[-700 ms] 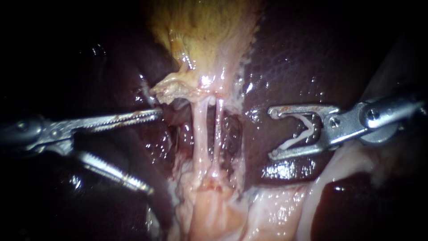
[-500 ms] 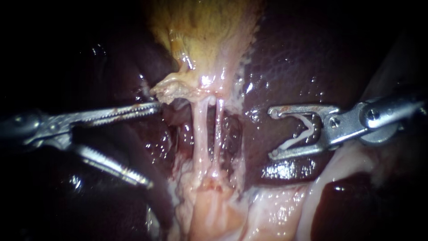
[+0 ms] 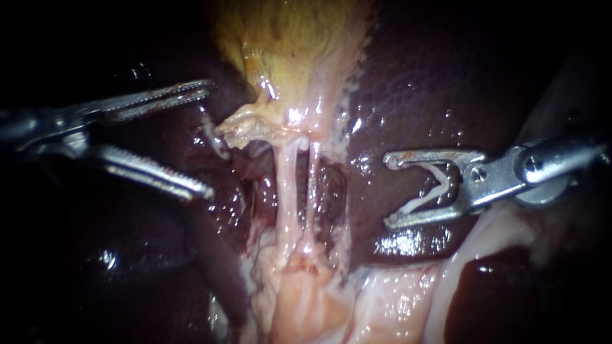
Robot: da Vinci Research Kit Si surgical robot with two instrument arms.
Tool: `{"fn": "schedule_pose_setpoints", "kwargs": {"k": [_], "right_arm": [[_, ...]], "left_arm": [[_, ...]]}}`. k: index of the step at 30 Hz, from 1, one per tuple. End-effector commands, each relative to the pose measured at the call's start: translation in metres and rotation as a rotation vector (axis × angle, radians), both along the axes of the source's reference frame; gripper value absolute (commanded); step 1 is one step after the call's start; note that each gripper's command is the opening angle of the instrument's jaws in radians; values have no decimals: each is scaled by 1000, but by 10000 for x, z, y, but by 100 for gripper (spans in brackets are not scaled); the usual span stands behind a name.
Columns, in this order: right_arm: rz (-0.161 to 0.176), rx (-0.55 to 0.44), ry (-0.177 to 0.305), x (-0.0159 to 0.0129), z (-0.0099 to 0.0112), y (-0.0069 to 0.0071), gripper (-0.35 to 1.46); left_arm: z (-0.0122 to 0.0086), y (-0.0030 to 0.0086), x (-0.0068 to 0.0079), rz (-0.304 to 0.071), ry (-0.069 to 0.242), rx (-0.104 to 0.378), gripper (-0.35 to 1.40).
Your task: Grabbing gallbladder
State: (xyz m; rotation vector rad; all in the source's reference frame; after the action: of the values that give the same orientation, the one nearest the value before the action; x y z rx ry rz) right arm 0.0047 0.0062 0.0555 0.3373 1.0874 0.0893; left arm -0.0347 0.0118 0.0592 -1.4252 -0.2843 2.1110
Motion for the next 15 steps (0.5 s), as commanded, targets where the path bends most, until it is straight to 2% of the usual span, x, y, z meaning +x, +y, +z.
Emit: {"fn": "schedule_pose_setpoints", "kwargs": {"k": [1, 4, 10, 15], "right_arm": [[0, 0, 0, 1, 1, 0, 50], [0, 0, 0, 1, 1, -1, 50], [0, -1, 0, 1, 1, -1, 50], [0, -1, 0, 1, 2, -1, 50]], "left_arm": [[5, 1, -2, -1, 1, -1, 93], [17, 3, -7, -7, 3, 1, 81], [29, 2, -19, -23, -5, 34, 32], [27, 3, -19, -31, -14, 64, 24]]}}
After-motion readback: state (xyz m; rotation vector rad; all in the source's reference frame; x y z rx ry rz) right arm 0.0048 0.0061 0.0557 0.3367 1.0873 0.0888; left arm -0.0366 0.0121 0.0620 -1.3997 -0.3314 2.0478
